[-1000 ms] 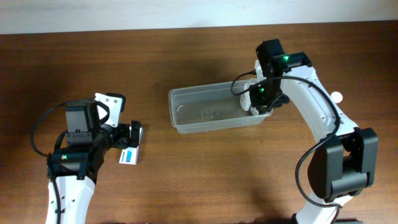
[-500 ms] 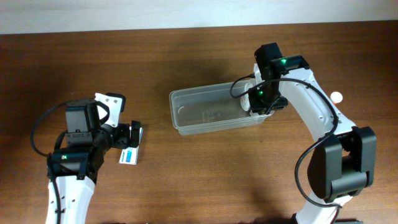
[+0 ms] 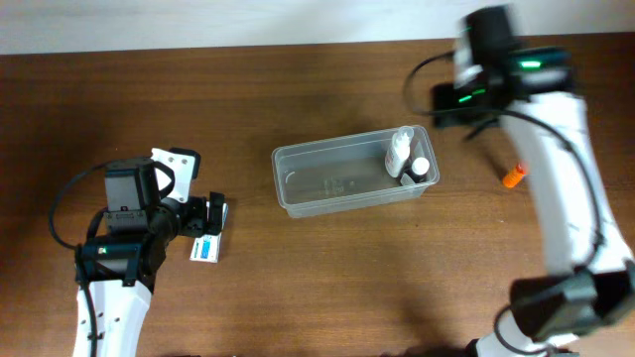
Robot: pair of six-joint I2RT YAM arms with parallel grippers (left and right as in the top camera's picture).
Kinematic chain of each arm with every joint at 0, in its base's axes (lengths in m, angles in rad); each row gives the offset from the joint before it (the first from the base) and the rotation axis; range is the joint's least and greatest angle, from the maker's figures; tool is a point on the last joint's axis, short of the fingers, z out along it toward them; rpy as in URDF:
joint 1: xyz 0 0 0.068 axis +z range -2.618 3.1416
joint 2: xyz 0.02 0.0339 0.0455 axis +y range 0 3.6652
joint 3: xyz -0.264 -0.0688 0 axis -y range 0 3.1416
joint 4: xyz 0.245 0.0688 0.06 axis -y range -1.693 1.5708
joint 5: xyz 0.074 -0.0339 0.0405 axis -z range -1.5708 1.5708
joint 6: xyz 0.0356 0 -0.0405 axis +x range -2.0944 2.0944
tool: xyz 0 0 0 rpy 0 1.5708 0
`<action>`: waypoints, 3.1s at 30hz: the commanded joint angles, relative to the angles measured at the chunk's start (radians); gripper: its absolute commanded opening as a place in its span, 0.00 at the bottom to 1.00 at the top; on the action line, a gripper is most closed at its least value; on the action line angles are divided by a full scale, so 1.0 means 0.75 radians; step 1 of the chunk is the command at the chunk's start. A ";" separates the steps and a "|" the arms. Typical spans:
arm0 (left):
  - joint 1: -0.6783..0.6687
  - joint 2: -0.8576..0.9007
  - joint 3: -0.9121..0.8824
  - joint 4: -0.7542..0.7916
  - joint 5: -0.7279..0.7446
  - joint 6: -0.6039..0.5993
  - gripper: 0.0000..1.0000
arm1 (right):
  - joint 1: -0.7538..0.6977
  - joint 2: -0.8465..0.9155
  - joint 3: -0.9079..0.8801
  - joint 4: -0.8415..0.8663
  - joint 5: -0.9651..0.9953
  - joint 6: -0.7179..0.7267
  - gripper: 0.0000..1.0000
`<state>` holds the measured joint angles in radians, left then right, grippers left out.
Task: Pack container
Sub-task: 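Place the brown bottle into the container's right end, release, then grasp the orange tube with the right gripper, then lower the orange tube into the container and open right gripper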
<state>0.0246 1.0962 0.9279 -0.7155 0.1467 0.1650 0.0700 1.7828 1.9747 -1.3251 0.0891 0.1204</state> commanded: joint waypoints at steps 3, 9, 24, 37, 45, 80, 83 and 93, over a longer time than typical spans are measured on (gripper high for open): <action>-0.001 0.003 0.028 -0.001 0.014 0.012 0.99 | -0.285 -0.015 0.029 -0.043 0.007 0.051 0.82; -0.001 0.003 0.028 -0.001 0.014 0.012 0.99 | -0.493 0.102 0.006 -0.102 -0.004 0.045 0.84; -0.001 0.003 0.028 -0.001 0.014 0.012 0.99 | -0.546 0.471 0.005 -0.144 -0.055 -0.024 0.79; -0.001 0.003 0.028 -0.001 0.014 0.012 0.99 | -0.548 0.529 0.005 -0.158 -0.073 -0.025 0.41; -0.001 0.003 0.028 -0.002 0.015 0.012 0.99 | -0.548 0.529 0.005 -0.158 -0.073 -0.025 0.26; -0.001 0.003 0.028 -0.001 0.014 0.012 0.99 | 0.082 -0.244 0.031 -0.219 -0.304 -0.165 0.14; -0.001 0.003 0.028 -0.001 0.014 0.012 0.99 | 0.191 -0.183 0.031 -0.187 -0.299 -0.165 0.14; -0.001 0.003 0.028 -0.006 0.014 0.012 0.99 | 0.352 0.191 0.031 -0.056 -0.273 -0.165 0.13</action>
<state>0.0246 1.0962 0.9279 -0.7181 0.1467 0.1650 0.3248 1.8488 1.9934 -1.3800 -0.1295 -0.0006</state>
